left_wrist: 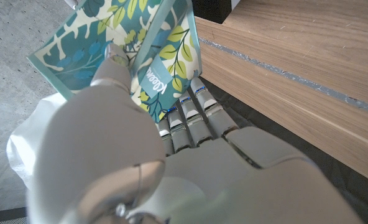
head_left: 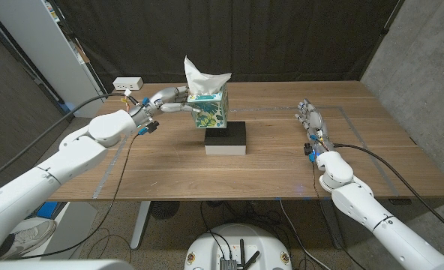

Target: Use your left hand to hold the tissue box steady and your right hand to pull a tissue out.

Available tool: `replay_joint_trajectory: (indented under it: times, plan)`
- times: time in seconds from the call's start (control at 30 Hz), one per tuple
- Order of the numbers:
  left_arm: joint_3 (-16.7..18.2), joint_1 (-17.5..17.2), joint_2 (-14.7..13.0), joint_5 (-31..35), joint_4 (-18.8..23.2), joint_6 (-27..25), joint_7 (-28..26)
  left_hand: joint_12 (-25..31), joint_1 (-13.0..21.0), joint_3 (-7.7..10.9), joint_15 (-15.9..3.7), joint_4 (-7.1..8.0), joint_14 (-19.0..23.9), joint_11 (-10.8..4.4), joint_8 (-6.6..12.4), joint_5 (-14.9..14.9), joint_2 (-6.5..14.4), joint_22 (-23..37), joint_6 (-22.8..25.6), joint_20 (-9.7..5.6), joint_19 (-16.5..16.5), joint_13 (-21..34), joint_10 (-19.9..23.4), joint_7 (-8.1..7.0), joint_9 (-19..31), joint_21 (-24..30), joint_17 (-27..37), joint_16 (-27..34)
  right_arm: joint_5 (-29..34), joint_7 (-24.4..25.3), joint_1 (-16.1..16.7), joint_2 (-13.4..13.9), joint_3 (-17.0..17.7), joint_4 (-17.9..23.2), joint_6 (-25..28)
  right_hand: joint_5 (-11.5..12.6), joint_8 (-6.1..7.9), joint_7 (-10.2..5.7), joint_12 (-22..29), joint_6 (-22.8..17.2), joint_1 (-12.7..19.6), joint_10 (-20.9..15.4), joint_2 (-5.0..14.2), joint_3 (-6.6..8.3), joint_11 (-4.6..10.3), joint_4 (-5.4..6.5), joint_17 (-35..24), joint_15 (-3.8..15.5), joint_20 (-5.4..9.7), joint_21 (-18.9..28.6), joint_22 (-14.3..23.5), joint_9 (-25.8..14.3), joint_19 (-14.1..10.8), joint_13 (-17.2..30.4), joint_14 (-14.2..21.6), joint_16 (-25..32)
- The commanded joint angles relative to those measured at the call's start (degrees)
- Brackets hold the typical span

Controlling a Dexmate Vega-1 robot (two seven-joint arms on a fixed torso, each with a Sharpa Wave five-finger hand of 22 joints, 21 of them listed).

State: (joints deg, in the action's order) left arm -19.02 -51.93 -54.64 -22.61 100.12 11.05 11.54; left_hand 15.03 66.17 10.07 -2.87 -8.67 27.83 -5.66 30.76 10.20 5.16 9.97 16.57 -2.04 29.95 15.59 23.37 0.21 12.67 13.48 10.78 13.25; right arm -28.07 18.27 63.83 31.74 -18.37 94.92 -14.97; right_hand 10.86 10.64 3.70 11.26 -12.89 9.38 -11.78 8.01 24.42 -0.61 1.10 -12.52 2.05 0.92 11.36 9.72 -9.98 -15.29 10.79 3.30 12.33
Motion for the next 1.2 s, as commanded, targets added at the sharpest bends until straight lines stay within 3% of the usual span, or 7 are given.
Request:
replay_joint_trajectory:
  times: [0.03,1.2]
  plan:
    - [-0.82,1.17,0.83,0.07,-1.28,0.51,0.88,-0.1,-0.38,0.31,-6.04,-0.07,0.59,0.08,0.62,0.2,0.38,0.18,0.51,-0.3,0.17,0.22,0.46,-0.06,0.18,-0.26,0.18,-0.33,1.41,1.63,2.46,-0.31,0.42,1.55,-1.29,-0.15,0.18,-0.03,-0.12,-0.18,0.36,-0.07,1.21,0.15,-0.2,-0.38,-0.21,0.26,-0.03,-0.04,0.28,-0.26,-0.22,0.25,0.02,0.33]
    - [-2.08,3.03,1.74,0.03,-2.63,0.55,2.13,-0.59,-0.78,0.83,-6.03,-0.23,0.65,-0.12,0.84,0.19,0.61,0.2,0.37,-0.29,0.22,0.74,0.43,0.04,0.28,-0.82,0.24,-0.76,3.72,5.9,8.33,-1.41,2.32,6.35,-2.01,-0.31,0.17,0.06,-0.09,-0.1,0.38,-0.04,1.23,0.14,-0.46,-0.61,-0.39,0.13,-0.14,-0.05,0.29,-0.26,-0.12,0.25,-0.08,0.47]
